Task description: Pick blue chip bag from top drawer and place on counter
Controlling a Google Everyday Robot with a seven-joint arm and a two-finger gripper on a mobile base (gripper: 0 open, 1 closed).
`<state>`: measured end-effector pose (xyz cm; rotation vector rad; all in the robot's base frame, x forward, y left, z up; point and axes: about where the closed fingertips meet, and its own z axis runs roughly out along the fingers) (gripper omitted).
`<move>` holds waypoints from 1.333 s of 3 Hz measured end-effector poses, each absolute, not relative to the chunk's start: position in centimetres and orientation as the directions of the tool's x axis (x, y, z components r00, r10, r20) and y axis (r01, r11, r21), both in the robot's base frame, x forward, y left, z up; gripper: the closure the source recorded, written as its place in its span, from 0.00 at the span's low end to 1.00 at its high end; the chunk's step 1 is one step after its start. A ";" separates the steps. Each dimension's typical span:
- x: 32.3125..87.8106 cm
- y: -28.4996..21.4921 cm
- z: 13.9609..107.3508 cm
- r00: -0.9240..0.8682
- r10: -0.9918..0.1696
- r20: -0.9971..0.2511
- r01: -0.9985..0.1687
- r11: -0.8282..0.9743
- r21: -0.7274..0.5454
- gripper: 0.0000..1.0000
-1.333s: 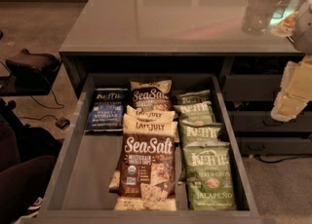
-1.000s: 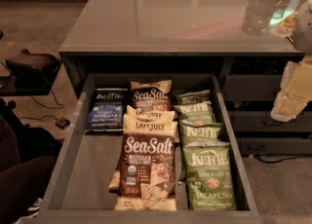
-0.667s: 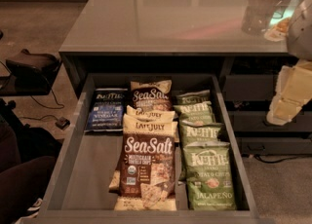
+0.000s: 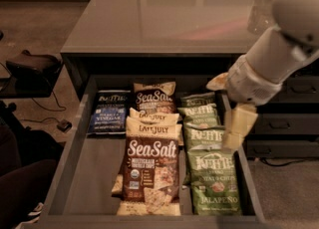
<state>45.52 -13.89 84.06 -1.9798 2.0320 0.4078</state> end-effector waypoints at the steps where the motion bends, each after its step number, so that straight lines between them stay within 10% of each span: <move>1: 48.3 -10.2 79.2 -0.010 -0.865 -0.501 -0.999 -0.011 0.040 0.00; 4: 57.5 2.7 77.2 -0.063 -0.780 -0.623 -0.998 0.046 0.043 0.00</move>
Offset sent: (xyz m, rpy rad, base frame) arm 0.1173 0.1199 -0.0960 0.3441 0.0115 -0.0561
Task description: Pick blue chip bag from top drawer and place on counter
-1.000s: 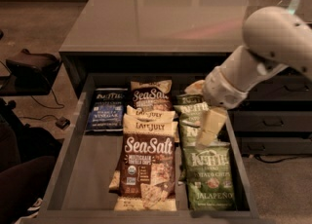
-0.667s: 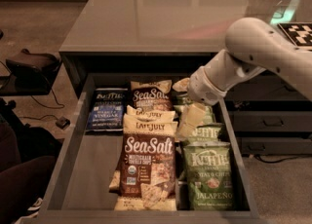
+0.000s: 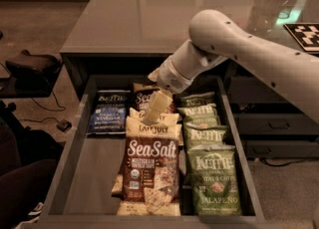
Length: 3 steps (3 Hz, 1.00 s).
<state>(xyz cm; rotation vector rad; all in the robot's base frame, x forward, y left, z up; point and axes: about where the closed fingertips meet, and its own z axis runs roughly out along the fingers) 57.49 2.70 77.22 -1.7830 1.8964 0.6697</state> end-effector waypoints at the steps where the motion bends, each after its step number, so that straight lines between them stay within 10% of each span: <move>1: 58.6 7.8 77.1 -0.049 -0.785 -0.617 -0.999 0.026 0.046 0.00; 3: 58.6 17.6 76.5 0.011 -0.793 -0.609 -0.999 -0.032 0.024 0.00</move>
Offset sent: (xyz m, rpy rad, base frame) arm 0.0115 0.1593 0.0027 0.0083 0.0023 0.1143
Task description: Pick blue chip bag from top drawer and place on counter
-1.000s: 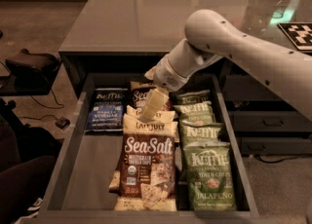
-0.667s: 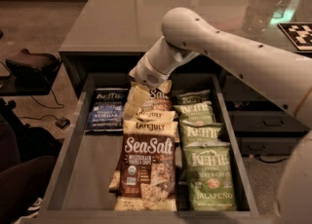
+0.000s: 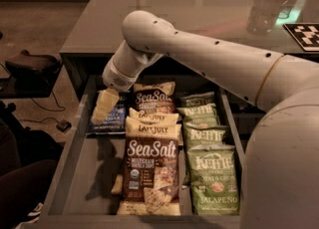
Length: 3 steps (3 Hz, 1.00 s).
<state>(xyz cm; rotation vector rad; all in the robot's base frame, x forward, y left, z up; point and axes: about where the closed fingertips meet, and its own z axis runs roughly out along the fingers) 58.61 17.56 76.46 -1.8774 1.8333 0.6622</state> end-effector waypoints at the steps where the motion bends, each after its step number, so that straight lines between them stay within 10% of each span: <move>1: 58.6 17.6 76.5 0.011 -0.793 -0.609 -0.999 -0.032 0.023 0.00; 3: 61.0 19.4 75.9 -0.001 -0.823 -0.568 -1.000 0.017 -0.022 0.00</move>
Offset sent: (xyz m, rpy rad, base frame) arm 0.0111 0.0112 -0.0090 -0.0558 -0.0271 -0.0787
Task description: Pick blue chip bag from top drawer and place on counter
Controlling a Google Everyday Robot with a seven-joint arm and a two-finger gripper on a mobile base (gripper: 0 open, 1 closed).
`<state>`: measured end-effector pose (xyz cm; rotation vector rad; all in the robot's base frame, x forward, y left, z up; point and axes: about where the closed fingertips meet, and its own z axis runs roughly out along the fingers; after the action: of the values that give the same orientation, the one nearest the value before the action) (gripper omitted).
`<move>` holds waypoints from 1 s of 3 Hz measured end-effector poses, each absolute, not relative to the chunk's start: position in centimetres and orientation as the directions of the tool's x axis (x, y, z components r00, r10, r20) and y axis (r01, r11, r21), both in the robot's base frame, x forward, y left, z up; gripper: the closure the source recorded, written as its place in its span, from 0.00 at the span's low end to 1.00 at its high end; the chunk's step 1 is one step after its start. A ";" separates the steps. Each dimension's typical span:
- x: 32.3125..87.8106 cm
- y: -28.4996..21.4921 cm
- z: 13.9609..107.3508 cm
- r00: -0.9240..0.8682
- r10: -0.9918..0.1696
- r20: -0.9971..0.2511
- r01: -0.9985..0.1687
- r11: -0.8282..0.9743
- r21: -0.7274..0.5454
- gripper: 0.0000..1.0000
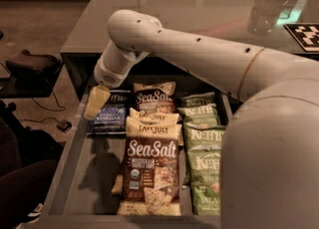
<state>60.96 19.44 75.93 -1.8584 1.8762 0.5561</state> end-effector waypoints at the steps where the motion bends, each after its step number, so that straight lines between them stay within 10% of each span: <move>1: 62.7 19.9 74.6 -0.041 -0.816 -0.577 -0.998 0.055 -0.006 0.00; 3: 63.7 19.2 68.8 -0.180 -0.768 -0.615 -0.983 0.156 0.094 0.00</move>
Offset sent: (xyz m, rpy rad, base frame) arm 0.0388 -0.0169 -0.0739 0.1236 0.1313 -0.1915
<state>63.74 19.17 68.76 -1.6642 2.0140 0.6803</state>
